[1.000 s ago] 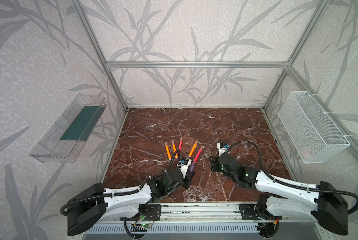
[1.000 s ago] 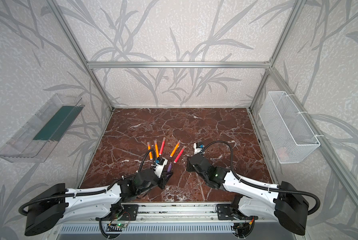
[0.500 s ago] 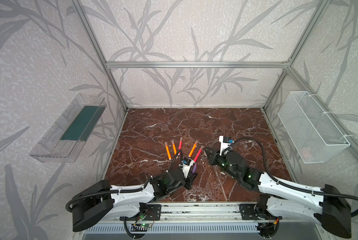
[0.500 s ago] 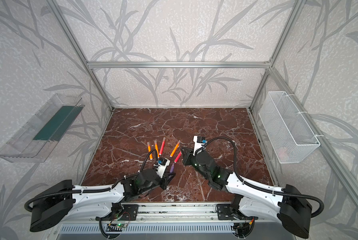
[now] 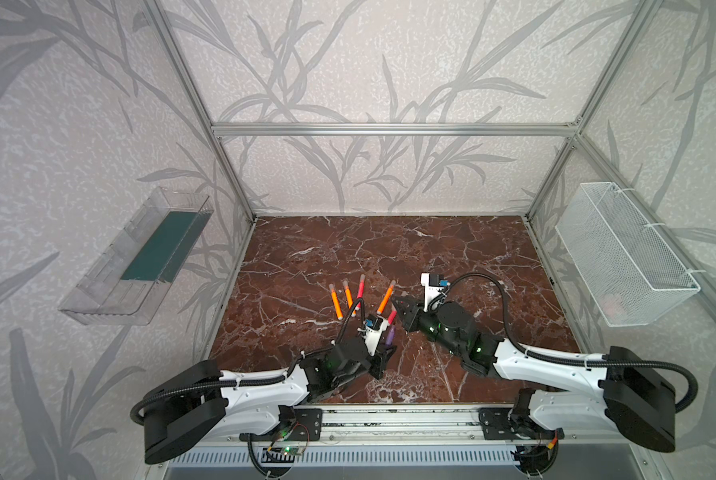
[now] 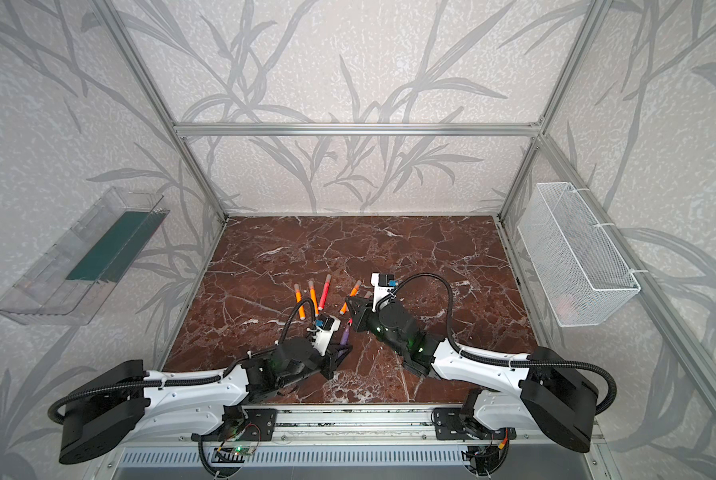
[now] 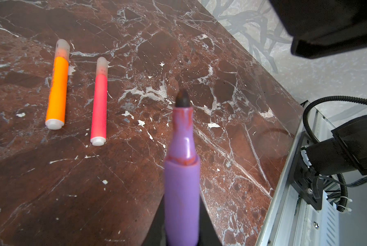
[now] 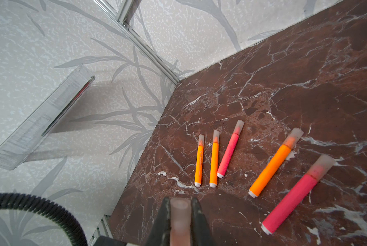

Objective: Insert the pens into the pen caps
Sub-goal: 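Carry the cap with the right gripper over the purple marker tip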

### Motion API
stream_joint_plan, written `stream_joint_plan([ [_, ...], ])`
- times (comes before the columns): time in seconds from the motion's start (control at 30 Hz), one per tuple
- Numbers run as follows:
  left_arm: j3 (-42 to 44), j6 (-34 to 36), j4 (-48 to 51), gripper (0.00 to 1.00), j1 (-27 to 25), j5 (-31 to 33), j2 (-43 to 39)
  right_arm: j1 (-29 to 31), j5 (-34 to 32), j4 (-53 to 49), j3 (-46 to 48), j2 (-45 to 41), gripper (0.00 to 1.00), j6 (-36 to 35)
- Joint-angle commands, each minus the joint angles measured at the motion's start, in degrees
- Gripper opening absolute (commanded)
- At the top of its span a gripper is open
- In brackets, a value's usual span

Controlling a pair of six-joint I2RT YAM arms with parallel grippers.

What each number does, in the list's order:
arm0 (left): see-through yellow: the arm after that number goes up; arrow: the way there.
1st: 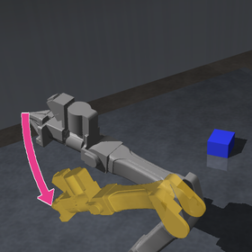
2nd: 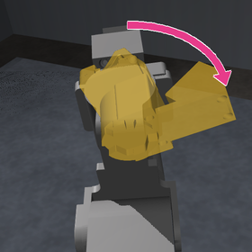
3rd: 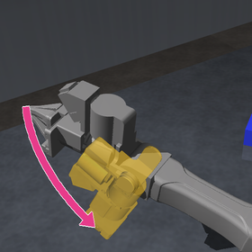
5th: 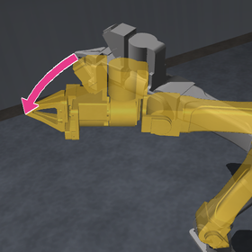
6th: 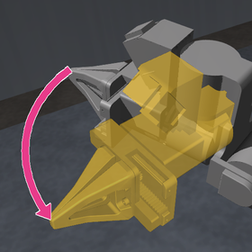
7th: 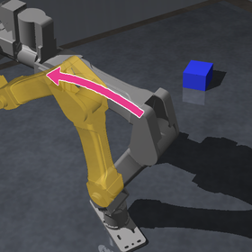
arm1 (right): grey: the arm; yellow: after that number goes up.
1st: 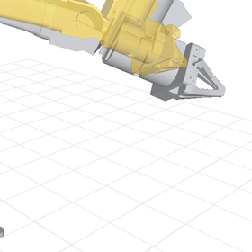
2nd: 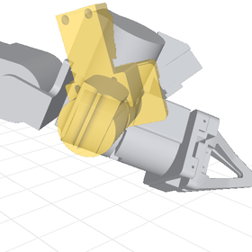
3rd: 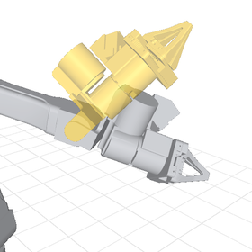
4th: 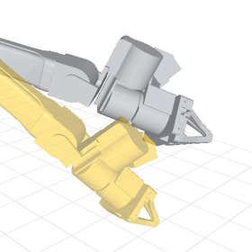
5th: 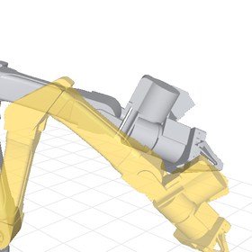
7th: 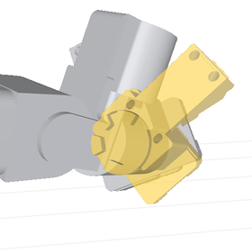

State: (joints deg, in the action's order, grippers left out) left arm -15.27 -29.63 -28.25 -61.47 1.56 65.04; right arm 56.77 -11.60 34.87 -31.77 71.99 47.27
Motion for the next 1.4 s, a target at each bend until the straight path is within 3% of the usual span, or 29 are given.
stream_joint_plan([
  [0.0, 0.1, -0.8, -1.4, 0.0, -0.1, 0.4, -1.1, 0.5, -0.5, 3.0, 1.7, 0.7, 0.0, 1.3],
  [0.43, 0.6, -0.6, -0.9, 0.0, -0.1, 1.8, -2.3, 1.5, -0.5, 5.9, 4.5, 3.3, 0.0, 3.5],
  [1.17, 0.1, -0.5, -1.2, 0.0, -0.1, 1.4, -0.8, 1.5, -1.0, 2.8, 2.8, 0.5, 0.0, 2.2],
  [1.37, 0.6, -0.7, -0.9, 0.0, -0.1, 3.0, -1.7, 5.3, -0.9, 5.0, 4.6, 1.2, 0.0, 3.5],
])
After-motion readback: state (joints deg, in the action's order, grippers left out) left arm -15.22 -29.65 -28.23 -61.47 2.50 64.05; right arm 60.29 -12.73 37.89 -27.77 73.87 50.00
